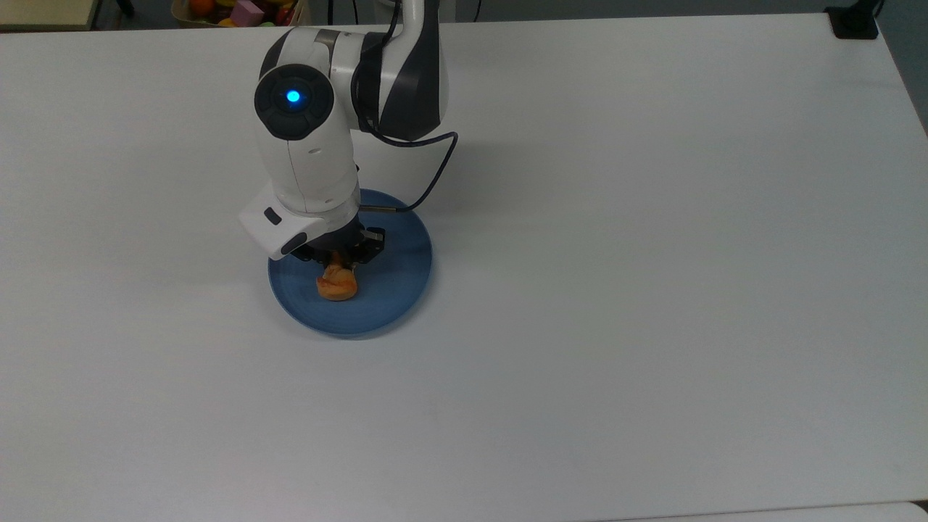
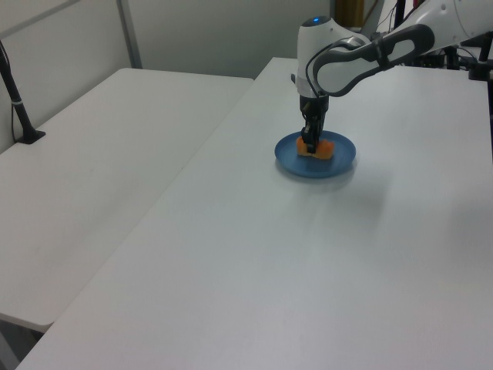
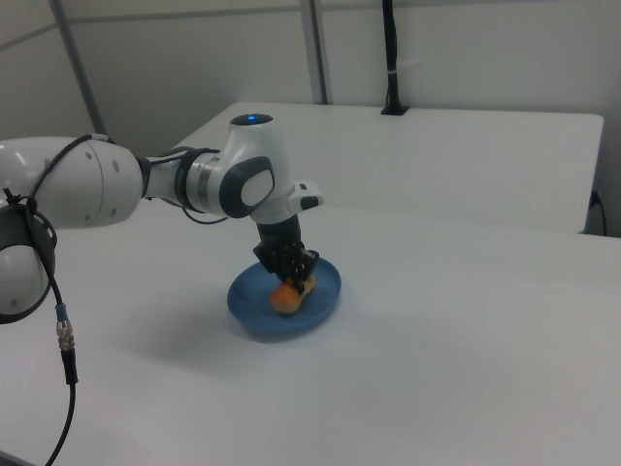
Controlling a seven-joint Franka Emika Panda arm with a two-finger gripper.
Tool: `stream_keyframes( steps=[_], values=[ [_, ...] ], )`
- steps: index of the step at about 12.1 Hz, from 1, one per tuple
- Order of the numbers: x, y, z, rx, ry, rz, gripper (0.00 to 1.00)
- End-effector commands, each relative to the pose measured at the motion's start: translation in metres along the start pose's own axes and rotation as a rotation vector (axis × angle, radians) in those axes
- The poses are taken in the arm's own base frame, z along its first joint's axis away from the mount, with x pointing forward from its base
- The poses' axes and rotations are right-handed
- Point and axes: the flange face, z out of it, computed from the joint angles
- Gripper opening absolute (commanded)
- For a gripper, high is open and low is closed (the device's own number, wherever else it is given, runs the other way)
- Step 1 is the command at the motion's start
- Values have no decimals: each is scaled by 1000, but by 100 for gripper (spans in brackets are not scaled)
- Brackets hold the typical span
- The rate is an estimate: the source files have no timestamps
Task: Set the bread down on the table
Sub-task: 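Lift the bread roll off the plate and carry it away from the plate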
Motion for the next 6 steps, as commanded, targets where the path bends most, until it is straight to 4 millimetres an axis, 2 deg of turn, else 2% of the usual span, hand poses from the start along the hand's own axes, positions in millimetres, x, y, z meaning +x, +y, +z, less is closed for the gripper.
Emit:
stream_keyframes(
  steps=[1, 4, 6],
  values=[
    [-10, 5, -50, 15, 61, 11, 0],
    [-32, 17, -114, 65, 115, 63, 0],
    [-50, 21, -144, 83, 99, 70, 0]
  ],
)
